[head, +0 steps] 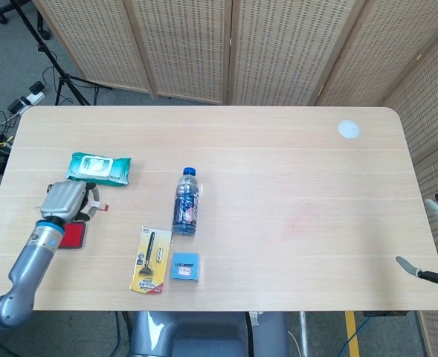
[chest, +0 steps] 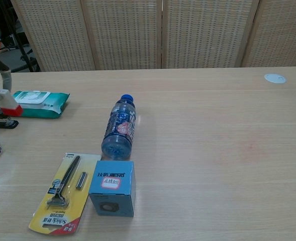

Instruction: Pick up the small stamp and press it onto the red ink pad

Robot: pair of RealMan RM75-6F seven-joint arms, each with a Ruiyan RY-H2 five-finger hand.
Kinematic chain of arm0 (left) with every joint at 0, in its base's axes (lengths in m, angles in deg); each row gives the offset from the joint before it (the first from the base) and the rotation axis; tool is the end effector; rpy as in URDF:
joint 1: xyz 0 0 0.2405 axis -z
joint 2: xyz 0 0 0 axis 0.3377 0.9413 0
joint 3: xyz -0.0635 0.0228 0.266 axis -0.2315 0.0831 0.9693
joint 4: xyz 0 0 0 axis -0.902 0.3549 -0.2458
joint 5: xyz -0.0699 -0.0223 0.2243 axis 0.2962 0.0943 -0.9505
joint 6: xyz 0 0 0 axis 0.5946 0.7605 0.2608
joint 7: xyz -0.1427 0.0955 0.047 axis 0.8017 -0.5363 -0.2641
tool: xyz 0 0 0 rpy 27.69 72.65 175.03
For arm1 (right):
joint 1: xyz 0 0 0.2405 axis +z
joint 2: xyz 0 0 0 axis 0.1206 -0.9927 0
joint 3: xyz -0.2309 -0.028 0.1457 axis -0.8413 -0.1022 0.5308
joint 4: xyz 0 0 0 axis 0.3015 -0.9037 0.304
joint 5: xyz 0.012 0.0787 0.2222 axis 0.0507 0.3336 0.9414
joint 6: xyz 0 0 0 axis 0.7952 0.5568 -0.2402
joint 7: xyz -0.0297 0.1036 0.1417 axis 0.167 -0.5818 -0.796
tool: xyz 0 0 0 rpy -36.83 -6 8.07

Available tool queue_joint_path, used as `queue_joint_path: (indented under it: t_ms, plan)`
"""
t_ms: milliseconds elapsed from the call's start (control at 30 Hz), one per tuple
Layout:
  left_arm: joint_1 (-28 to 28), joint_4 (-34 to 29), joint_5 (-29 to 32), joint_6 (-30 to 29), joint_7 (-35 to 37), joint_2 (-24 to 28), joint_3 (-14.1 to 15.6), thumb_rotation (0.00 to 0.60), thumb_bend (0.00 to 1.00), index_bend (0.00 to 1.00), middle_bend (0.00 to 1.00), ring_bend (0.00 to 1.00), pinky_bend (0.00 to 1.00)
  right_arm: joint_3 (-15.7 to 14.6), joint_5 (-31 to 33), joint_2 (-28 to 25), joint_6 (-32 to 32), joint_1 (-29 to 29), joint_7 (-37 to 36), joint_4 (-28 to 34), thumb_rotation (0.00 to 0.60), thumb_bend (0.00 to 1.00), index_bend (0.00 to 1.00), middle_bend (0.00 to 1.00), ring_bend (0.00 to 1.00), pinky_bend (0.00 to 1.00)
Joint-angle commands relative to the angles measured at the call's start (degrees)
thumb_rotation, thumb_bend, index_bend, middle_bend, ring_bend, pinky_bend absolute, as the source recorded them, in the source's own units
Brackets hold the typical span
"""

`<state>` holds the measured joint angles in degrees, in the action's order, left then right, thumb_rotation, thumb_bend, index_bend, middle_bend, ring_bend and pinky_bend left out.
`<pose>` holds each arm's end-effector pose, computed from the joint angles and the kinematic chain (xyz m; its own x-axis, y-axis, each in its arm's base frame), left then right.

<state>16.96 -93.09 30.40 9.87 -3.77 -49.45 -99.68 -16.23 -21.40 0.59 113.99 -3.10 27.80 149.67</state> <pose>-0.2360 0.3777 0.0761 0.4174 0.3669 0.8314 0.8961 -0.0141 -0.4436 -0.3431 -0.2193 0.2129 0.1248 0.1192 0.9850 -0.9780 -0.1524 0.1424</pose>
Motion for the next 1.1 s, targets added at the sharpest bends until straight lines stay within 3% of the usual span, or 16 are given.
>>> queue_joint_path:
  t_ms: [33, 400, 900, 1100]
  plan:
    - [-3.2, -0.3, -4.6, 1.3, 4.3, 2.4, 2.7, 0.600, 0.38, 0.63, 1.00, 0.96, 1.00, -0.1, -0.2, 0.0, 0.1, 0.0, 0.1, 0.2, 0.600, 0.00, 0.00, 0.00, 0.00, 0.00]
    - [-9.8, 8.6, -18.1, 2.0, 18.9, 0.8, 7.2, 0.600, 0.39, 0.63, 1.00, 0.96, 1.00, -0.2, -0.4, 0.0, 0.0, 0.1, 0.7, 0.4, 0.600, 0.00, 0.00, 0.00, 0.00, 0.00]
    - [-11.6, 23.9, -20.6, 9.5, 33.0, -2.6, 8.1, 0.600, 0.39, 0.64, 1.00, 0.96, 1.00, -0.3, -0.6, 0.0, 0.2, 0.0, 0.7, 0.4, 0.600, 0.00, 0.00, 0.00, 0.00, 0.00]
    - [-11.4, 26.8, -22.0, 11.6, 35.5, -3.3, 8.2, 0.600, 0.39, 0.64, 1.00, 0.96, 1.00, -0.3, -0.5, 0.1, 0.1, 0.1, 1.2, 0.6, 0.600, 0.00, 0.00, 0.00, 0.00, 0.00]
